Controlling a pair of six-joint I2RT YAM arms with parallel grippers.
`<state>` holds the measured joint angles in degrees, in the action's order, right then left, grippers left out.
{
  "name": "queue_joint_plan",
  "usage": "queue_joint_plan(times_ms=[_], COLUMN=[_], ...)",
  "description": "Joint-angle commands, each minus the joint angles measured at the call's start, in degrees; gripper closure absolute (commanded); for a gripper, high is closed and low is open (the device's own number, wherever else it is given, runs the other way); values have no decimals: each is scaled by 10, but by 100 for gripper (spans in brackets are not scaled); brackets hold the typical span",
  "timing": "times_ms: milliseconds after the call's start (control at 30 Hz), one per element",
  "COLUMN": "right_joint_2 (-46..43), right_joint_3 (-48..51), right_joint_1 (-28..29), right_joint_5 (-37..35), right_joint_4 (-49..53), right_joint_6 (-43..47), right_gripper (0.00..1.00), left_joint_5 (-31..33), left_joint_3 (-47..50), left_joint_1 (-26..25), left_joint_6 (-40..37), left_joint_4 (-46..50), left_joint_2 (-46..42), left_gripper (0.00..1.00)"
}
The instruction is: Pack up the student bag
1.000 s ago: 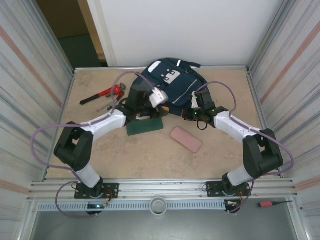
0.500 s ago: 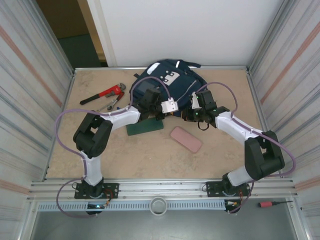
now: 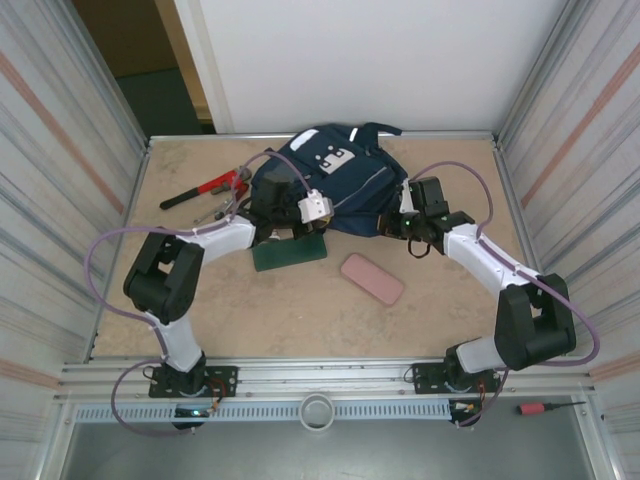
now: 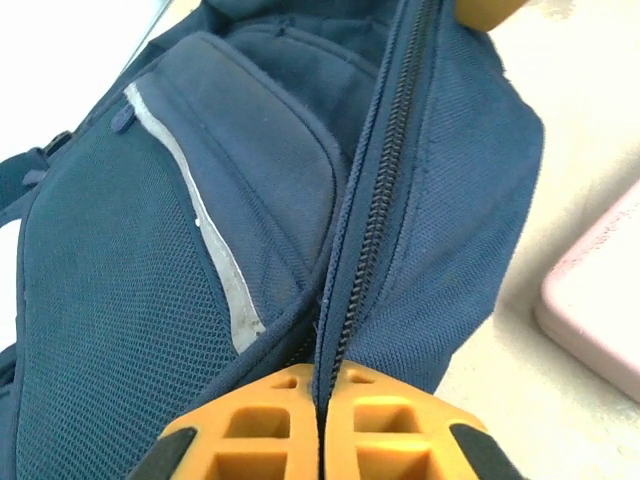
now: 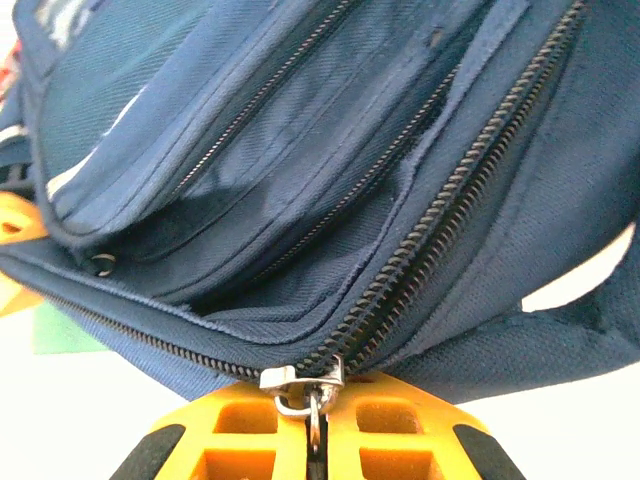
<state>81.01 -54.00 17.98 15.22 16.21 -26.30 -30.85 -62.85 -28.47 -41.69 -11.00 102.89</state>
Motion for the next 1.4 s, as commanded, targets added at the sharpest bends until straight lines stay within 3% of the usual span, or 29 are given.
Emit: queue_joint_plan(times_ms=[0, 133, 267, 333, 533, 667, 800, 833, 1067, 1200, 1233, 1367], right_joint_2=[-21, -20, -22, -24, -30, -36, -28, -24, 6, -6, -8, -12], right_joint_3=[-1, -14, -37, -45, -54, -46, -29, -25, -17, -21, -26, -50], right_joint_1=[11, 34, 57, 68, 87, 77, 7, -13, -86, -60, -47, -5], right_joint_5=[3, 40, 56, 61, 74, 57, 43, 36, 26, 56, 60, 80], right_joint_4=[7, -10, -4, -3, -9, 7, 42, 51, 64, 37, 33, 22], right_joint_6=[10, -2, -6, -8, -24, -24, -31, -29, -17, -6, -2, -13], right_gripper=[100, 100, 100, 100, 100, 100, 100, 100, 100, 100, 100, 100], left_joint_5=[44, 4, 5, 27, 42, 37, -4, -14, -103, -70, -54, -39], left_joint_3=[-16, 14, 50, 32, -46, -48, -53, -52, -16, 0, -1, -10], left_joint_1=[30, 20, -27, -52, -84, -77, -52, -45, 20, 50, 52, 38], left_joint_6=[19, 44, 22, 0, -30, -37, -34, -32, 10, 16, 10, 6], left_joint_4=[-2, 25, 18, 47, 115, 105, 113, 116, 63, 39, 49, 100], left_joint_2=[-24, -74, -114, -103, -39, -33, -44, -49, -84, -89, -89, -106], left_gripper=[76, 49, 36, 35, 40, 65, 99, 100, 100, 100, 96, 63])
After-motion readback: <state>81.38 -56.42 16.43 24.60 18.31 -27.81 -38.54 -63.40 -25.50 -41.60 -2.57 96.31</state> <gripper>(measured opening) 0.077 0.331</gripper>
